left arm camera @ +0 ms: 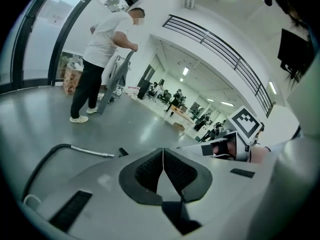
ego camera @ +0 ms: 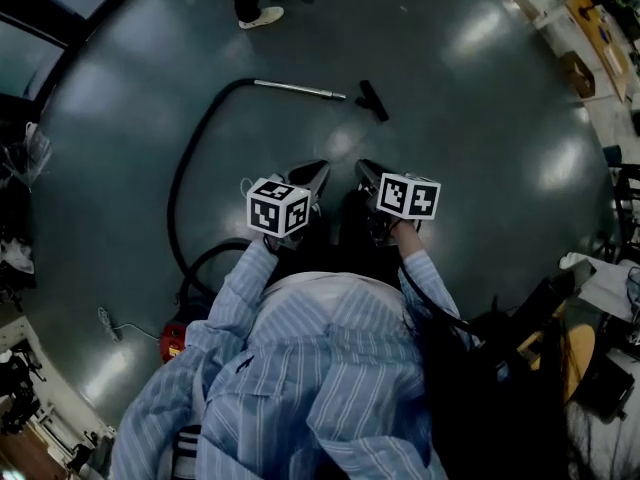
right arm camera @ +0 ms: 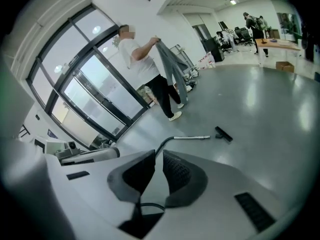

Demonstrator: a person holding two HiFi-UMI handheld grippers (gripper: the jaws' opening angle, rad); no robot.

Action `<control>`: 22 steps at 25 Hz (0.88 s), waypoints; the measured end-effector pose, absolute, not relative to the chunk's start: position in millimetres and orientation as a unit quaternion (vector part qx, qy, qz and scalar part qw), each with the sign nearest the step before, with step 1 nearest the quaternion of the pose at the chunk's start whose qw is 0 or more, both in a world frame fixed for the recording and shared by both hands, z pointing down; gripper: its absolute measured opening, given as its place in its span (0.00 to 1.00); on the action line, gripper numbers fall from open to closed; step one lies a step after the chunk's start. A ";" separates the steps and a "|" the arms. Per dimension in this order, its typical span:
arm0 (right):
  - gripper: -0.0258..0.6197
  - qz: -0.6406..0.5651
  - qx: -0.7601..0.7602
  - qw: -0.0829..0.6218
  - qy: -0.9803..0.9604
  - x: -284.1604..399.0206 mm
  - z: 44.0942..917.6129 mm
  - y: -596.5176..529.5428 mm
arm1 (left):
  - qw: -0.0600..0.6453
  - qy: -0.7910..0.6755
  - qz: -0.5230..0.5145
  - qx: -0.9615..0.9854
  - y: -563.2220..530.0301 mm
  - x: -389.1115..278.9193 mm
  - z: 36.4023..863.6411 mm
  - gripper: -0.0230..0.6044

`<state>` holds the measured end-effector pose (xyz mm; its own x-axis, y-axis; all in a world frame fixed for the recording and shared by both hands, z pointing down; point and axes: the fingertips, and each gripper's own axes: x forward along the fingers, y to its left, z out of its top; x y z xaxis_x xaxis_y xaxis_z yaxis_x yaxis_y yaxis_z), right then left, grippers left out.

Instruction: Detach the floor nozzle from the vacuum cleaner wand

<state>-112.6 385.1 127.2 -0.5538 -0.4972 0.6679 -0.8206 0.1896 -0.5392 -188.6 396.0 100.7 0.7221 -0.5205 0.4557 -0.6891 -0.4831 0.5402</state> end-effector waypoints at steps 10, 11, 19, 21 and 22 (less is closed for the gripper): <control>0.12 0.434 0.431 0.194 -0.767 -56.7 122.0 435.0 | 0.337 -0.350 0.117 0.866 444.6 -124.5 82.8 0.05; 0.12 0.428 0.428 0.198 -0.771 -47.0 118.8 443.0 | 0.340 -0.354 0.112 0.864 450.7 -115.1 81.2 0.06; 0.12 0.420 0.406 0.213 -0.783 62.4 120.5 528.6 | 0.362 -0.391 0.080 0.843 515.3 -11.4 77.9 0.06; 0.12 0.422 0.410 0.213 -0.780 91.8 120.7 543.5 | 0.360 -0.394 0.087 0.841 539.2 14.3 80.2 0.06; 0.12 0.424 0.411 0.212 -0.778 104.5 120.4 548.7 | 0.359 -0.395 0.092 0.841 551.0 25.0 81.2 0.06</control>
<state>104.5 548.7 120.4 -0.5711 -0.4604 0.6797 -0.8207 0.3018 -0.4851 25.0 551.0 81.2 0.6709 -0.5978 0.4388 -0.7305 -0.4306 0.5301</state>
